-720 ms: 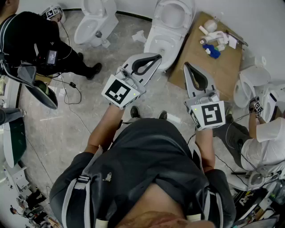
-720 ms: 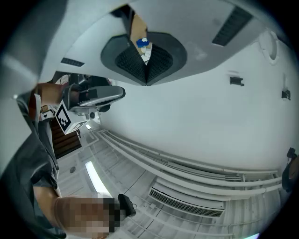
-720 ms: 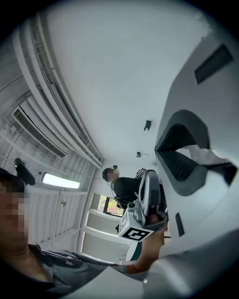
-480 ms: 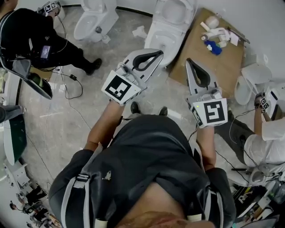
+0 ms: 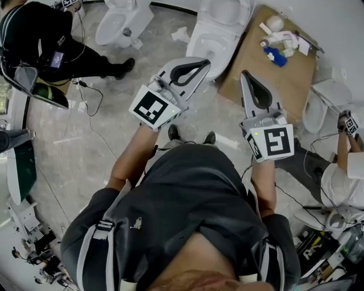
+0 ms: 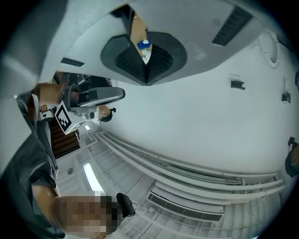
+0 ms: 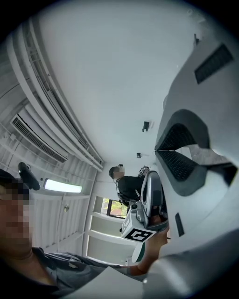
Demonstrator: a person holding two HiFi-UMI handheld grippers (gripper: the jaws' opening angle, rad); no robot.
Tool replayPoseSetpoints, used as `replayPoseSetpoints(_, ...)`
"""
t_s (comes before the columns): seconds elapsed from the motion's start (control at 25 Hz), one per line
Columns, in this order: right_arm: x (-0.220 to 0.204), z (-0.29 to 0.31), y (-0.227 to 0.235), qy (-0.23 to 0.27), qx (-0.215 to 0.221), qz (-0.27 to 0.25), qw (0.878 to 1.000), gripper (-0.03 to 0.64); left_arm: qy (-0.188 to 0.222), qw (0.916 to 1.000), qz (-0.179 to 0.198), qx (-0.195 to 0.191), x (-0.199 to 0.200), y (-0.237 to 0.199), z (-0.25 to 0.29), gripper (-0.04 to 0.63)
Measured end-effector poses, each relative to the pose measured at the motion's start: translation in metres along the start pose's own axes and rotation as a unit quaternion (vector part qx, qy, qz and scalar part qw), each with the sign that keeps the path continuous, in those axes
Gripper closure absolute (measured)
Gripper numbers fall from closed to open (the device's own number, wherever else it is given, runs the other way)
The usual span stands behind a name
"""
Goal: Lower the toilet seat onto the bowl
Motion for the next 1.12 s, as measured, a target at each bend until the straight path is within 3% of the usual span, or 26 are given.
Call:
replayPoseSetpoints(0.6, -0.011, -0.025, 0.063, 0.008, 0.029, 0.017, 0.999, 0.609, -0.016, 0.9992, 0.021, 0.030, -0.004, 0.034, 0.046, 0.592)
replayPoseSetpoints(0.8, -0.008, -0.011, 0.054, 0.002, 0.038, 0.020, 0.999, 0.609, -0.021, 0.9986, -0.024, 0.042, -0.019, 0.015, 0.047, 0.591)
replayPoseSetpoints(1.12, 0.004, 0.029, 0.059, 0.004, -0.019, 0.014, 1.000, 0.609, -0.005, 0.9998, -0.020, 0.003, -0.028, -0.041, 0.047, 0.592)
Point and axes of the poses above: the fingertips, and each gripper's own axes: z forward along the fingers, y to its right, x out of its top, the point moved 3 cm from there along -z, backward along the fingers, and after that the axes turned 8 degrees about z, right-handed, at the moved point
